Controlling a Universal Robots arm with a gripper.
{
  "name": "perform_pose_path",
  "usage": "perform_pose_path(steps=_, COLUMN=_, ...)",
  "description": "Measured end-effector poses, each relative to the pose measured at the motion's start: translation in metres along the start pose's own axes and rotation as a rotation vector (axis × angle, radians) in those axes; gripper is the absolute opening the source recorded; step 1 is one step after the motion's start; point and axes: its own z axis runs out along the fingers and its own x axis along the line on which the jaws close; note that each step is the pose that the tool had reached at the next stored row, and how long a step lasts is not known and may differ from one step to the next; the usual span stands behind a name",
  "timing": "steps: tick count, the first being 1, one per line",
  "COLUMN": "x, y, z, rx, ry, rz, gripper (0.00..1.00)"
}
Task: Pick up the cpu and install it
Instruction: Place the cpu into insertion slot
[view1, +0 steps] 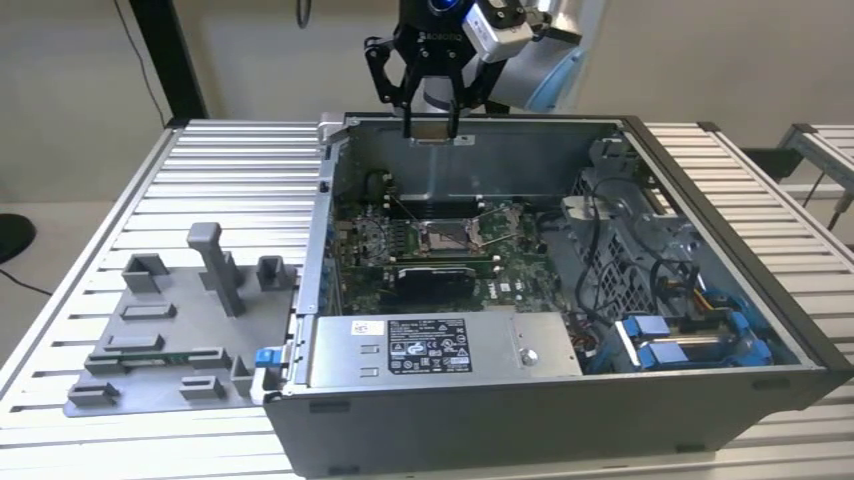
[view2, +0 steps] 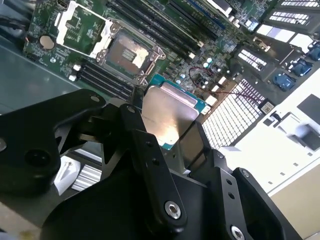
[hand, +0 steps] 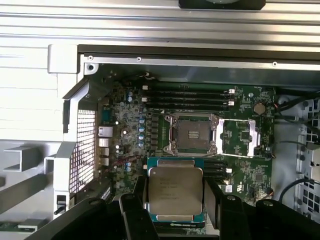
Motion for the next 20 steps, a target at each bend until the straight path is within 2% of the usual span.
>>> perform_pose_path(steps=10, x=-0.0001, y=-0.0001, z=-0.0002, rx=-0.0001, ry=-0.0001, rz=0.007, gripper=0.00)
perform_pose_path(steps=15, x=-0.0001, y=-0.0002, z=-0.0002, rx=-0.0006, ry=-0.0017, rz=0.047, gripper=0.00)
perform_pose_path(steps=20, x=-0.0001, y=-0.0002, z=-0.0003, rx=-0.0013, ry=-0.0049, rz=0.112, gripper=0.00)
